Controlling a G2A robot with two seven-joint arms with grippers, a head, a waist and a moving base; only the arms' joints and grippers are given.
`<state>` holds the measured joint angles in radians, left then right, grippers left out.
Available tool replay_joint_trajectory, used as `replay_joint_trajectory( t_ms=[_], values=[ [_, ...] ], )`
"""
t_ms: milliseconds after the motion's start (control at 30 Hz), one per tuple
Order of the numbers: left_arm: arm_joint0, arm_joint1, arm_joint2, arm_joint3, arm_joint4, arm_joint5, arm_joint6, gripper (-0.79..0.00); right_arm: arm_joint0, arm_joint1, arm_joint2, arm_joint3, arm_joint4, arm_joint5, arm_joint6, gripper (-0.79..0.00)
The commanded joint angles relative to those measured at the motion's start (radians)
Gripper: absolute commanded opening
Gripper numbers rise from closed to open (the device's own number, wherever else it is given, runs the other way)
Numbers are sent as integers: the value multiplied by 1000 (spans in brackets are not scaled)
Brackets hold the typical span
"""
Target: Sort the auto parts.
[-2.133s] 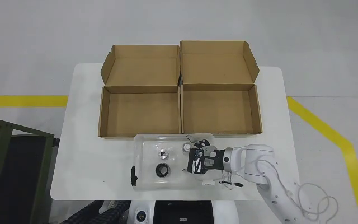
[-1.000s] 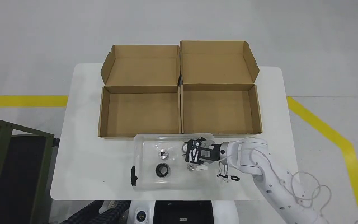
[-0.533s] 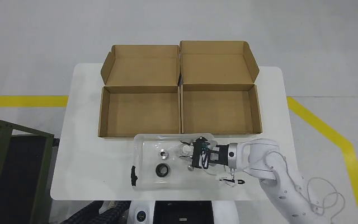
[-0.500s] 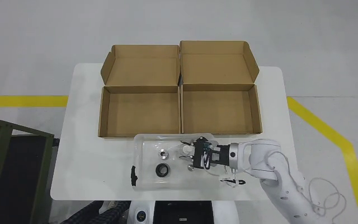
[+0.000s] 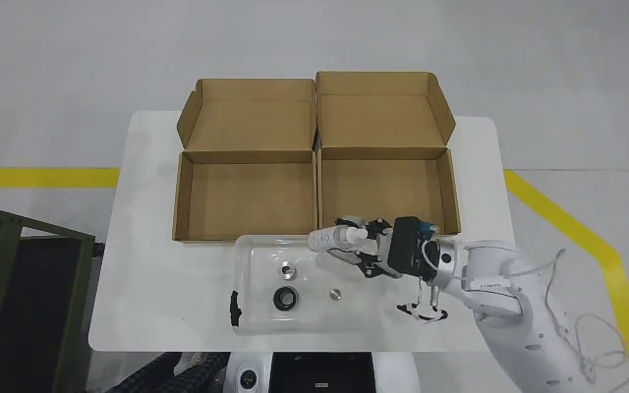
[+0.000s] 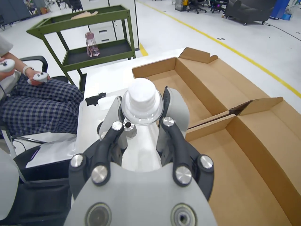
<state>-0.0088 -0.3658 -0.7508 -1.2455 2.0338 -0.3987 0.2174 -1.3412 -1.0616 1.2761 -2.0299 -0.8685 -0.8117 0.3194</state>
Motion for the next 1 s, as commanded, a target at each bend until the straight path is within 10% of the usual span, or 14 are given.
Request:
replay_joint_trajectory(
  t_ms=[0,633,967],
  values=[
    [0,0,0,0,0,0,0,0,-1,1,15,4,39,8,-10,-785],
    [0,0,0,0,0,0,0,0,22,4,76,73,232,65,-72,-785],
    [0,0,0,0,0,0,0,0,63,-2,43,115,96,126,-78,-785]
  ],
)
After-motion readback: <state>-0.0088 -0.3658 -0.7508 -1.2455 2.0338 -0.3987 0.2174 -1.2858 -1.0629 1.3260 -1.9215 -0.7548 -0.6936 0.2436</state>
